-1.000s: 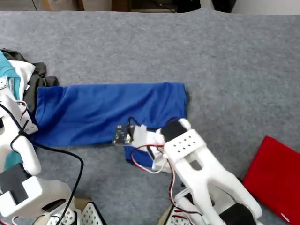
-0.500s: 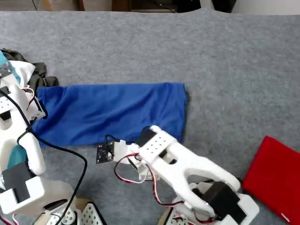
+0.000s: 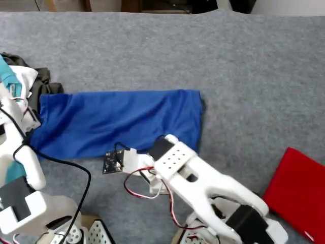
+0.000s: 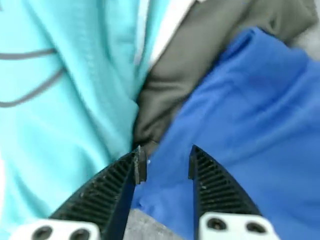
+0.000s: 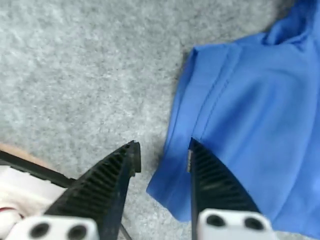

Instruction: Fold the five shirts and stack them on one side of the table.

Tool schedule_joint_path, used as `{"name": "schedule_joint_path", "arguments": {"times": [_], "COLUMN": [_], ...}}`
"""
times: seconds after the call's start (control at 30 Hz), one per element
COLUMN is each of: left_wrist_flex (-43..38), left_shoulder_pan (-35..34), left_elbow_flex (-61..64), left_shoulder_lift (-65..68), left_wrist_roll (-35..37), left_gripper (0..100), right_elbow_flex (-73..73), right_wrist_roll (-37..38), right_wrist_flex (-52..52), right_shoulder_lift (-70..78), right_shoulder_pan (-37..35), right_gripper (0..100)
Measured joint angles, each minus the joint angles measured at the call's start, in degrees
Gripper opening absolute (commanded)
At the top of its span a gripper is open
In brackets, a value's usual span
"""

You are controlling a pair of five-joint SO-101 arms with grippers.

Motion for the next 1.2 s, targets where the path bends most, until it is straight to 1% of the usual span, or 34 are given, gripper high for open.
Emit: {"name": "schedule_joint_path", "arguments": {"times": [0.1,0.2,0.27,0.47,0.63,0.77,0.93,1.0,1.1,1.2], "left_wrist_flex": [-0.9,-1.0,-1.1,-1.1,-1.1,-1.1,-1.4,-1.8,-2.5,-2.6], "left_shoulder_pan": [-0.8,-0.8,-0.8,-0.8,-0.8,-0.8,-0.8,-0.8,-0.9,-0.9], "left_elbow_flex": [0.1,0.1,0.1,0.1,0.1,0.4,1.1,1.1,1.6,1.8], "left_shoulder_lift": [0.0,0.0,0.0,0.0,0.0,0.0,0.0,0.0,0.0,0.0], "left_wrist_roll": [0.1,0.1,0.0,0.0,0.0,0.0,0.0,0.0,0.0,0.0], "left_gripper": [16,16,16,16,16,16,16,16,16,16], "right_elbow_flex": [-0.2,-0.2,-0.2,-0.2,-1.7,-2.1,-2.4,-2.5,-2.5,-2.5], "right_wrist_roll": [0.0,0.0,0.0,0.1,0.2,0.2,0.2,0.2,0.1,0.1], "right_wrist_flex": [0.5,-0.4,-2.3,-8.2,-10.6,-10.8,-11.5,-11.5,-11.6,-11.6], "right_shoulder_lift": [-1.5,-1.5,-0.5,7.3,12.9,13.9,14.3,14.4,14.4,15.0], "right_shoulder_pan": [0.9,1.3,1.3,1.3,1.2,1.3,1.6,1.6,1.7,1.7], "right_gripper": [17.7,23.4,25.5,25.3,24.9,18.2,14.3,10.1,0.6,0.4]}}
